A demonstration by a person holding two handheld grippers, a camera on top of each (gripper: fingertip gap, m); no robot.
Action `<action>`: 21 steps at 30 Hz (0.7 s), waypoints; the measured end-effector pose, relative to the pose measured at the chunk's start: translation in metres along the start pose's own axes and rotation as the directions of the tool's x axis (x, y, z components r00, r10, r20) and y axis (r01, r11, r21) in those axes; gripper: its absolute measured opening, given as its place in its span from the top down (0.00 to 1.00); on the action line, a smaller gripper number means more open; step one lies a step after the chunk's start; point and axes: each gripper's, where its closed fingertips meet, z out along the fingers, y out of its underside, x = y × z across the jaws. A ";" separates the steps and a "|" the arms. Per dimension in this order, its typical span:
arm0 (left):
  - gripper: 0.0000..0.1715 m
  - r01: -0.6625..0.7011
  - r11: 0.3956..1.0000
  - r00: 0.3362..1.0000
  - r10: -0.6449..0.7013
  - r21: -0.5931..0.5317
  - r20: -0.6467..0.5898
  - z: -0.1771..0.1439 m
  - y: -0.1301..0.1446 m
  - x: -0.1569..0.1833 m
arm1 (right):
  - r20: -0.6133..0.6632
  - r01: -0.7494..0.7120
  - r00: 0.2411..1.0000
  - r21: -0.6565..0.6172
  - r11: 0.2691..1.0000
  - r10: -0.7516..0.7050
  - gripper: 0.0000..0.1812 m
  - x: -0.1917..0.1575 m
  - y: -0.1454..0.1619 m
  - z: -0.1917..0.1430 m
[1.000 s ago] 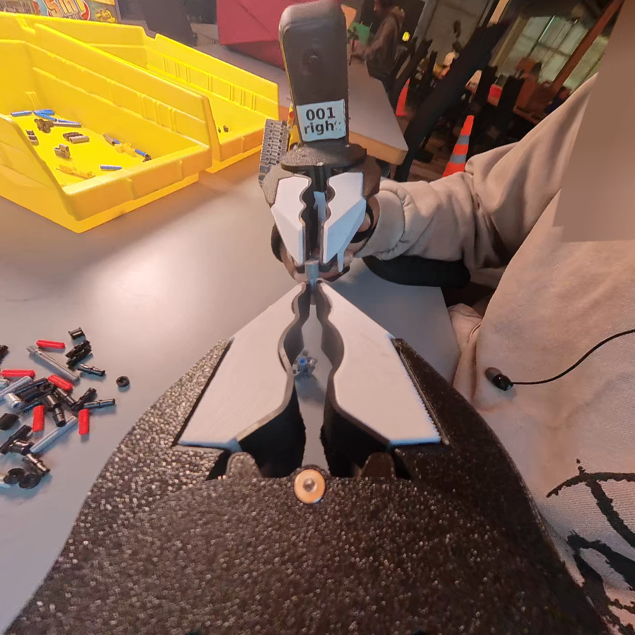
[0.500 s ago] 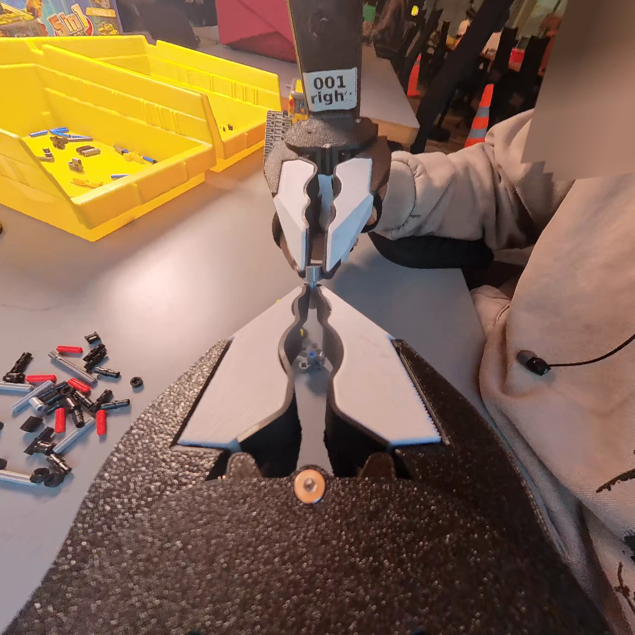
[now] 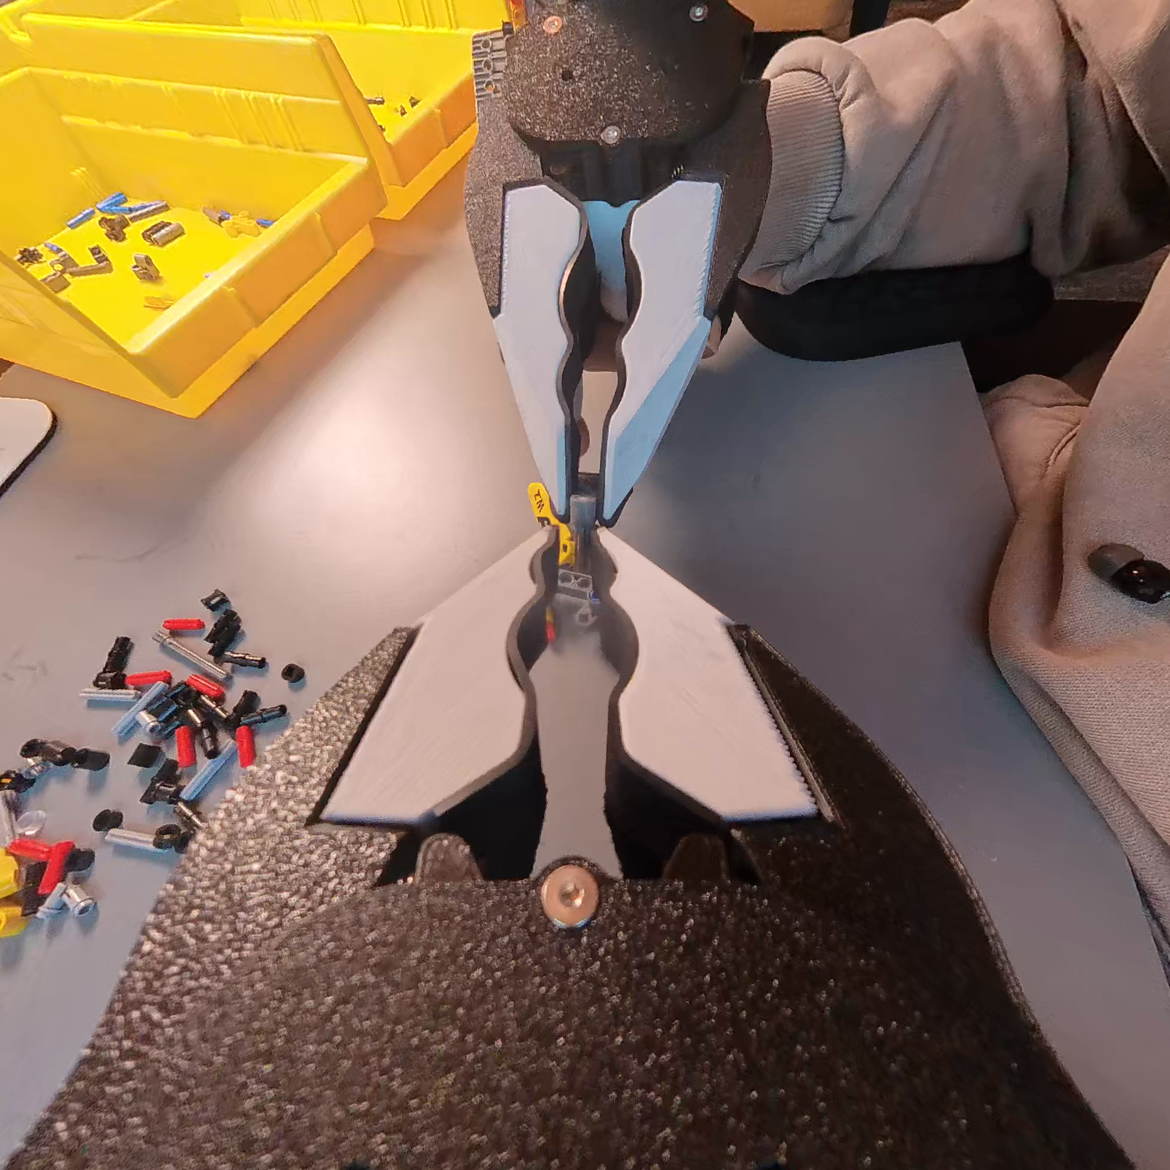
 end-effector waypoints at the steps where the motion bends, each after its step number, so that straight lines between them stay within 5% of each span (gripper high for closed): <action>1: 0.95 0.002 1.000 1.000 -0.002 0.003 -0.003 0.000 -0.001 0.000 | -0.002 0.002 1.000 0.004 1.000 -0.002 0.97 0.000 -0.001 0.000; 12: 0.98 0.080 0.996 0.989 -0.083 -0.033 -0.120 0.005 0.008 0.014 | 0.038 0.094 0.995 0.021 0.995 -0.095 0.98 -0.010 0.003 0.004; 21: 0.98 0.167 0.977 0.975 -0.144 0.132 -0.167 -0.003 -0.018 0.007 | 0.050 -0.001 0.999 0.188 0.982 -0.009 0.99 -0.003 -0.023 -0.014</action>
